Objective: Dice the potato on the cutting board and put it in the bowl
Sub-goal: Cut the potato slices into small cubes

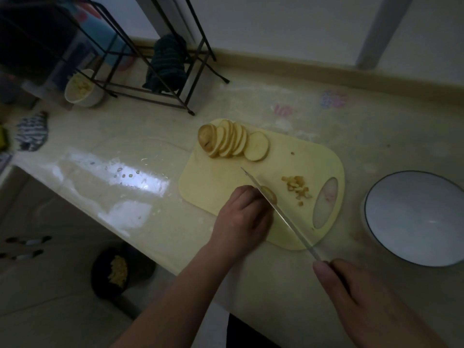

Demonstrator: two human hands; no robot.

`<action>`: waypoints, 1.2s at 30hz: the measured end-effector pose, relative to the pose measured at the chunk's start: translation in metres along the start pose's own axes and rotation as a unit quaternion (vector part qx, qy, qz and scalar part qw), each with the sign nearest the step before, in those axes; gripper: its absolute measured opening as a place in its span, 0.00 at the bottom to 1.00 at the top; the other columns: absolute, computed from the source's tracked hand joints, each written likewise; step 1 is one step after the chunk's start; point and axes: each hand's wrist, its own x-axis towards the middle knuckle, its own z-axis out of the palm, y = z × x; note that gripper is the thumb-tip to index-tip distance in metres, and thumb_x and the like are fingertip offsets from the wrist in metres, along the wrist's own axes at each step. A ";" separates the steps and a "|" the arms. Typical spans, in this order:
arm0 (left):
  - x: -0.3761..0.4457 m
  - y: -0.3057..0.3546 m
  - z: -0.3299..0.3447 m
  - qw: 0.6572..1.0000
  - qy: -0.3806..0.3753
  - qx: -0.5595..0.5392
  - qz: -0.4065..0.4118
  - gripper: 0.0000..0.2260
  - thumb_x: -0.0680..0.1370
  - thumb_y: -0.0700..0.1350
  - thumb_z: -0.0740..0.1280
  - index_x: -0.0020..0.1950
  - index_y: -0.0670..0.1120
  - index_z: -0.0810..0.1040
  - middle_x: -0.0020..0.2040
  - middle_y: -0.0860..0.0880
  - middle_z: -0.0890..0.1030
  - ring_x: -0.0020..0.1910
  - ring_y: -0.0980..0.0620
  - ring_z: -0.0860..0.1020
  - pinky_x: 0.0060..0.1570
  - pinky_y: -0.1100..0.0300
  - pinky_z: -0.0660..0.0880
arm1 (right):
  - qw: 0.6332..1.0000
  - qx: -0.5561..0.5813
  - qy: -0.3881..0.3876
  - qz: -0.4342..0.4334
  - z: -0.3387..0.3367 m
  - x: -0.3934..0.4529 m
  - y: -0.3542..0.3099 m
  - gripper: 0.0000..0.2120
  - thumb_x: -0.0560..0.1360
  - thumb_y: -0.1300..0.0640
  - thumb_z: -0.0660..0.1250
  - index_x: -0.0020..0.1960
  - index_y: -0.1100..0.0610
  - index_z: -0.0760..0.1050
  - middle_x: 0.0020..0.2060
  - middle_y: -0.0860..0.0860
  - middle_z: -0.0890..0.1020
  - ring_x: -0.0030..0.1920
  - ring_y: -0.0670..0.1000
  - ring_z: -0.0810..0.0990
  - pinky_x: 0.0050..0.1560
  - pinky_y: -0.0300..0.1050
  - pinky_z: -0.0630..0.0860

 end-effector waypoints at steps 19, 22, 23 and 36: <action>0.004 -0.001 -0.002 1.000 0.007 -0.016 -0.005 0.06 0.76 0.36 0.73 0.52 0.37 0.85 0.54 0.43 0.83 0.52 0.42 0.80 0.57 0.54 0.75 | 0.997 -0.033 -0.041 0.053 -0.006 -0.001 -0.002 0.44 0.58 0.19 0.32 0.36 0.52 0.71 0.37 0.46 0.79 0.43 0.39 0.77 0.39 0.35 0.69; 0.005 -0.001 -0.001 1.000 0.003 -0.018 -0.003 0.07 0.75 0.36 0.72 0.52 0.37 0.85 0.54 0.42 0.83 0.52 0.41 0.80 0.57 0.53 0.75 | 0.999 -0.028 -0.034 0.007 0.002 0.015 -0.001 0.39 0.65 0.22 0.36 0.33 0.52 0.70 0.38 0.37 0.79 0.39 0.40 0.77 0.35 0.39 0.68; 0.005 0.000 -0.001 1.000 0.000 -0.016 -0.004 0.07 0.75 0.35 0.72 0.53 0.37 0.85 0.54 0.42 0.83 0.52 0.41 0.80 0.57 0.53 0.75 | 0.999 -0.025 -0.033 -0.008 0.004 0.020 -0.002 0.37 0.67 0.23 0.38 0.32 0.51 0.70 0.37 0.34 0.78 0.38 0.40 0.77 0.35 0.40 0.69; -0.002 0.000 -0.005 1.000 0.007 0.008 -0.008 0.05 0.74 0.35 0.73 0.49 0.36 0.84 0.50 0.41 0.82 0.51 0.43 0.78 0.55 0.54 0.75 | 0.999 0.037 -0.033 0.012 -0.005 0.011 0.000 0.29 0.68 0.32 0.46 0.31 0.55 0.70 0.32 0.41 0.78 0.35 0.43 0.76 0.35 0.41 0.68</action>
